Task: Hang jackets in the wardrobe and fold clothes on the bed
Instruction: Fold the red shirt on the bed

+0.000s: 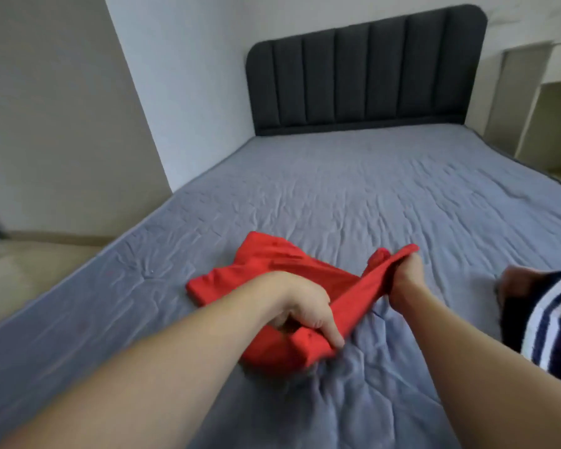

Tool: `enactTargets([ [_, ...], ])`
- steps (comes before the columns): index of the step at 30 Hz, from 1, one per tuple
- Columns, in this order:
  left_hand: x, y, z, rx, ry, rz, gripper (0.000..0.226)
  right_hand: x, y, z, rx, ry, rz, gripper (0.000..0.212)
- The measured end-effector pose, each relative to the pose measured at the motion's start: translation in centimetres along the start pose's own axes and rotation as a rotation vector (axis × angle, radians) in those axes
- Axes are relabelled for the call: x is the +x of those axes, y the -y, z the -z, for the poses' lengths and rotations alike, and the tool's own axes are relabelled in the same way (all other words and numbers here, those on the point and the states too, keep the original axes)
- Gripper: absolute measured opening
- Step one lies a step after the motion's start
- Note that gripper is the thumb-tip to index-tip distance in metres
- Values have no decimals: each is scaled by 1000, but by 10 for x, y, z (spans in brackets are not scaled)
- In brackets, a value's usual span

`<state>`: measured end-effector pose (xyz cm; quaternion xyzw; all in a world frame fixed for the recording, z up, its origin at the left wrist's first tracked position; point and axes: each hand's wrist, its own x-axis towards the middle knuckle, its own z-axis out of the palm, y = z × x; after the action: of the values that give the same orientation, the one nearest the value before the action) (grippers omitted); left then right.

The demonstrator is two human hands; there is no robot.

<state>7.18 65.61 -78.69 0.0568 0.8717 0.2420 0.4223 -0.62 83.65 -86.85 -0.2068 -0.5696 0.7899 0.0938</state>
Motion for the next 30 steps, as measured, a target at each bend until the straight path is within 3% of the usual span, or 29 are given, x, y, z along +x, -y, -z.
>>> enactTargets([
  [4, 31, -1, -43, 100, 174, 40, 18, 5, -34, 22, -108, 8, 19, 44],
  [7, 25, 7, -16, 43, 178, 47, 17, 15, -21, 4, -199, 89, 47, 46],
  [9, 17, 23, 17, -35, 122, 43, 25, 24, -13, -9, -369, 135, 132, 34],
  [12, 10, 59, 73, -147, -53, 66, 25, 37, -5, -43, -586, 77, 280, 29],
  [16, 24, 121, 129, -80, -359, 137, 29, 61, -13, -109, -743, 64, 431, 31],
  [22, 89, 207, 164, -77, -648, 139, 34, 102, -44, -205, -951, 66, 612, 22],
  [27, 145, 262, 157, 46, -861, 166, 50, 130, -89, -231, -1197, 92, 583, 18],
  [30, 169, 280, 144, 128, -963, 163, 55, 139, -118, -227, -1306, 59, 536, 33],
])
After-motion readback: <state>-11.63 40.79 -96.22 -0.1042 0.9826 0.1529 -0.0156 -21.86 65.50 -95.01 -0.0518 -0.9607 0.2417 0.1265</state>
